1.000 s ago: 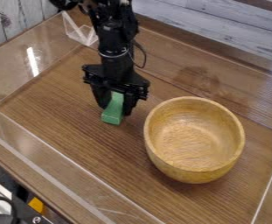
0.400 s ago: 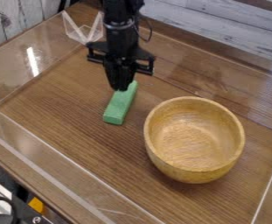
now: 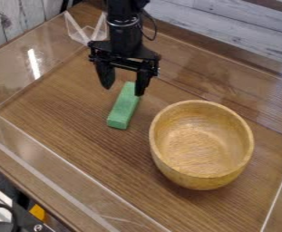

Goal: Put the green block in the brown bowl

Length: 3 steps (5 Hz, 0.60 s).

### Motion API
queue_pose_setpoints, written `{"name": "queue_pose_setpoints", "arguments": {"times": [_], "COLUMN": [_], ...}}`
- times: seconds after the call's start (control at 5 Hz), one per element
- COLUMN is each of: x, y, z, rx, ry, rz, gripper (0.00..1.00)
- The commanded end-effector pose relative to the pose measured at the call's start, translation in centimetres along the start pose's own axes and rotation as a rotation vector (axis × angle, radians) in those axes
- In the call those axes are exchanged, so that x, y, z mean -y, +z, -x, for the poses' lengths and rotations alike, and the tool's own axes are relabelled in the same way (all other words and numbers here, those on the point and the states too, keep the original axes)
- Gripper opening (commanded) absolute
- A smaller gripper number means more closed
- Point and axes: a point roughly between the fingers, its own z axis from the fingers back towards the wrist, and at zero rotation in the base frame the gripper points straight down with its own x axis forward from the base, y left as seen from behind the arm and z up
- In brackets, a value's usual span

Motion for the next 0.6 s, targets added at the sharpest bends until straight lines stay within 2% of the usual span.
{"name": "queue_pose_setpoints", "arguments": {"times": [0.0,0.2,0.4], "x": [-0.3,-0.3,-1.0], "y": [0.5,-0.3,-0.6], "z": [-0.9,-1.1,-1.2], "rx": [0.039,0.026,0.014], "ry": [0.06,0.114,0.116], "rz": [-0.015,-0.028,-0.041], "gripper": [1.0,1.0,1.0]}}
